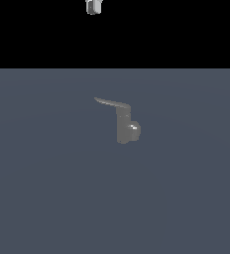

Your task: Turn on the faucet by rotating a designated handle.

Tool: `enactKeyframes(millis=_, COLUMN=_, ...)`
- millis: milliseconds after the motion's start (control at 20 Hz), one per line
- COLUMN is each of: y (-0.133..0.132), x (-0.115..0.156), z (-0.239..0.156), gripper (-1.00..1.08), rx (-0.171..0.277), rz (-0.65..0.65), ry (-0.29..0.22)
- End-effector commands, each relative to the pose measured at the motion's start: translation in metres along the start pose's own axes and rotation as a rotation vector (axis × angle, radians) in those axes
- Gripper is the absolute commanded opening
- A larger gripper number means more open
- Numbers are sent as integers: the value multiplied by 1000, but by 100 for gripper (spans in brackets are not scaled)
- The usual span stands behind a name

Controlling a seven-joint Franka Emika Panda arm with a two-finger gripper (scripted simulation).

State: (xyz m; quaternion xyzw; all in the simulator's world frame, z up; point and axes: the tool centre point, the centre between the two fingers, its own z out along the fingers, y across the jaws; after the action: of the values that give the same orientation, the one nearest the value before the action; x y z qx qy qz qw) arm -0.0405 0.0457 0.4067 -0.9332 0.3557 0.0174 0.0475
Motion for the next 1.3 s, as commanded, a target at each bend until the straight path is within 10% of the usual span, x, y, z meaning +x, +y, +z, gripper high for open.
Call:
enactKeyframes(millis=0, y=-10, x=12, z=14, gripper=-100, rx=-1, rz=72, ry=-1)
enactKeyframes(millis=1250, y=-80, x=112, z=191, gripper=-100, rx=-37, rz=738, ry=64)
